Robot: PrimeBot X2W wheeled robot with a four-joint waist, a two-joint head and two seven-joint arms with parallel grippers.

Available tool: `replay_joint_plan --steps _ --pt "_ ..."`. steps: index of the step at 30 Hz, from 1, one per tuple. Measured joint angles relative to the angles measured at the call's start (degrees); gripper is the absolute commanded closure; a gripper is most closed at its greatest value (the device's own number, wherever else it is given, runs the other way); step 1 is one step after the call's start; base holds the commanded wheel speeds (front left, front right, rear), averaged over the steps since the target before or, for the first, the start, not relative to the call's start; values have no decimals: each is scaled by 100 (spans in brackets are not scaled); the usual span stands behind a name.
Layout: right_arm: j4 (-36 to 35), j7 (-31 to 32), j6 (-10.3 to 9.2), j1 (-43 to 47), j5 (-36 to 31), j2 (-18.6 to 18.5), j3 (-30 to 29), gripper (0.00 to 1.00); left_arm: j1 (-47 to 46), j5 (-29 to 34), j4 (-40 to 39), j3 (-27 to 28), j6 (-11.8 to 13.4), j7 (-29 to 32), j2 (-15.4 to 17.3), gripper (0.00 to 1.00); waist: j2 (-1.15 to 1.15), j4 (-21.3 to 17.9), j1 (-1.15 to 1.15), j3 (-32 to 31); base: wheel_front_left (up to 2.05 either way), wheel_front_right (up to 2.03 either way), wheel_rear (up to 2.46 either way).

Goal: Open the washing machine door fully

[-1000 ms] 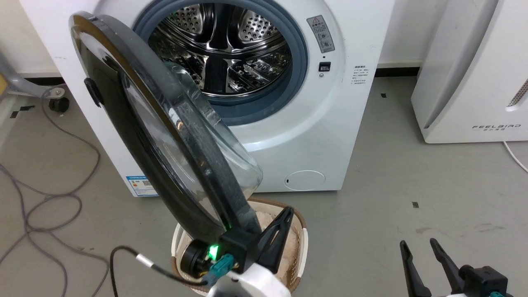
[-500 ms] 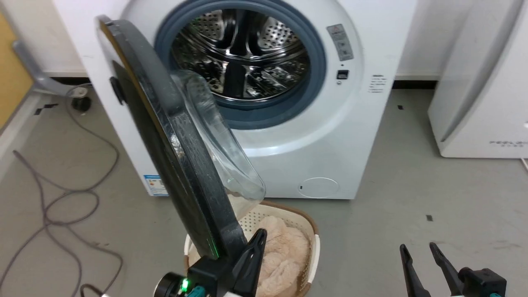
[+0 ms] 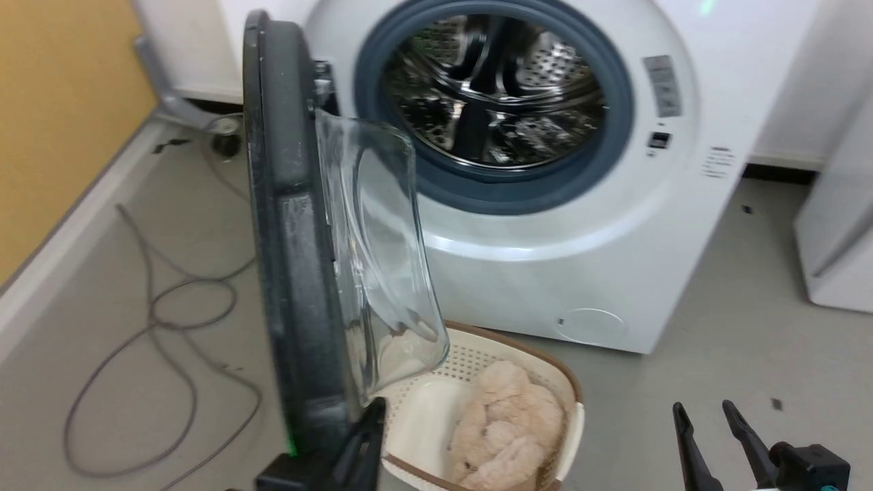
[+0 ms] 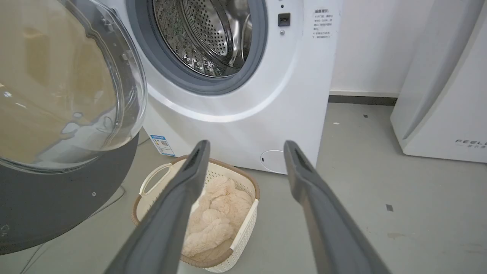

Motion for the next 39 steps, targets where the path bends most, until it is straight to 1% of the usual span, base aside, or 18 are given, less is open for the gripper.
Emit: replay_joint_plan --steps 7,12,18,23,25,28,31,33,37,39 --pt "-34 4 0 1 -1 0 3 0 198 5 -102 377 240 -205 181 100 0 380 0 -3 0 0 0" --pt "-41 7 0 -1 -1 0 8 0 247 -63 -31 723 290 -382 324 100 0 483 0 29 0 0 0" --pt "-54 44 0 -2 -8 0 15 0 187 -352 407 1372 304 -695 571 100 0 468 0 43 0 0 0" --pt "-73 51 0 -2 -33 0 22 0 -38 -654 1102 1964 269 -1055 799 100 0 401 0 40 0 0 0" --pt "-81 51 0 -1 -33 0 7 0 -137 -753 1402 2191 219 -1203 905 100 0 385 0 42 0 0 0" --pt "-87 51 0 -1 -33 0 9 0 -356 -917 1907 2459 75 -1374 1061 100 0 362 0 53 0 0 0" --pt "-89 51 0 -2 -33 0 -2 0 -616 -973 2427 2653 -37 -1500 1199 100 0 347 0 77 0 0 0" --pt "-90 51 0 -2 -33 0 -3 0 -801 -1015 2796 2771 -162 -1567 1287 100 0 337 0 94 0 0 0" --pt "-90 52 0 -3 -33 0 8 0 -1121 -1012 3423 2977 -322 -1627 1382 100 0 297 0 109 0 0 0" --pt "-90 54 0 -3 -33 0 15 0 -1180 -991 3564 3045 -331 -1640 1374 100 0 264 0 109 0 0 0"
